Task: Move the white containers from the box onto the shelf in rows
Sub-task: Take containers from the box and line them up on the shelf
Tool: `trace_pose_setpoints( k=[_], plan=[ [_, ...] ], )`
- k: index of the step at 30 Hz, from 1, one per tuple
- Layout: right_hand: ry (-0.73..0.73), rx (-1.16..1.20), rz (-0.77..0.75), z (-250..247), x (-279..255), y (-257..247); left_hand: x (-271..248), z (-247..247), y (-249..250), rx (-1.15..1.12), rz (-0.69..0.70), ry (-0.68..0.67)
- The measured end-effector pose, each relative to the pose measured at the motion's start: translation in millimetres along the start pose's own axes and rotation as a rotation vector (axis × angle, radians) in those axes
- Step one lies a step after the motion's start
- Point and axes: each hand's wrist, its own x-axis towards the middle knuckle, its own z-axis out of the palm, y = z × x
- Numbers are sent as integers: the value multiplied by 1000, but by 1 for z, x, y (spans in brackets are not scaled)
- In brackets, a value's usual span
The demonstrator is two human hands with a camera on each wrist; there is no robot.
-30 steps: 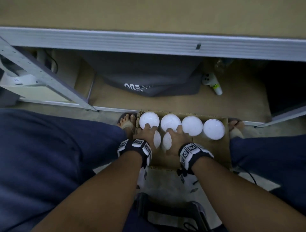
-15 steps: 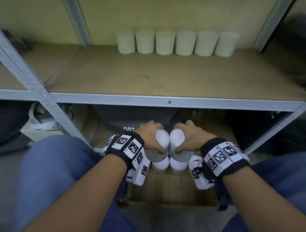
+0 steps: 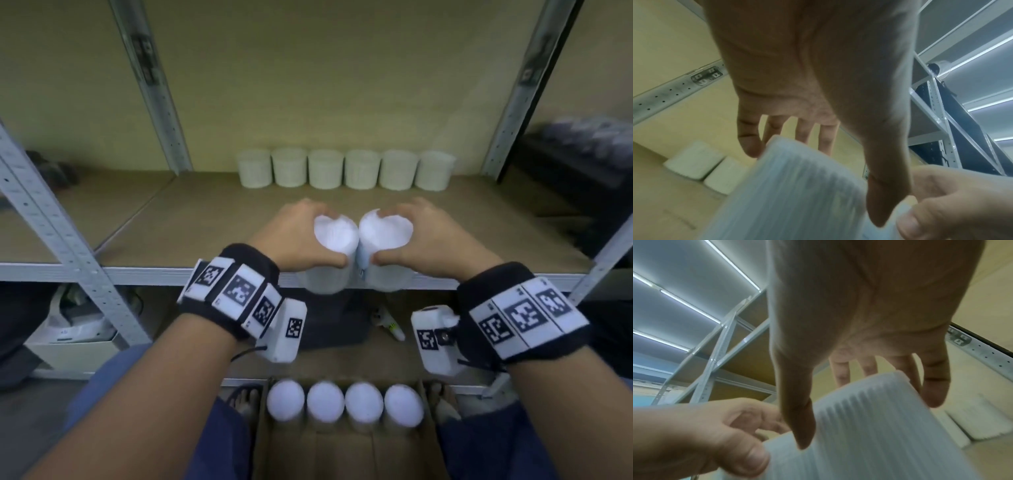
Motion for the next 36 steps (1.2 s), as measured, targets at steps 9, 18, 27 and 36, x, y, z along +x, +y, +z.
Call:
trace_pose_setpoints(
  k=[9,18,27,36],
  plan=[
    [30,16,75,29,48,22,48,32,-17,-77,-73,86],
    [-35,-40,96,35,55,31,54,34,-23,14,-63,10],
    [48,-192,-15,22,33,21,28,23,-12,67,30,89],
    [72,-204,-37,22,37,18,25,24,-10,42,42,124]
  ],
)
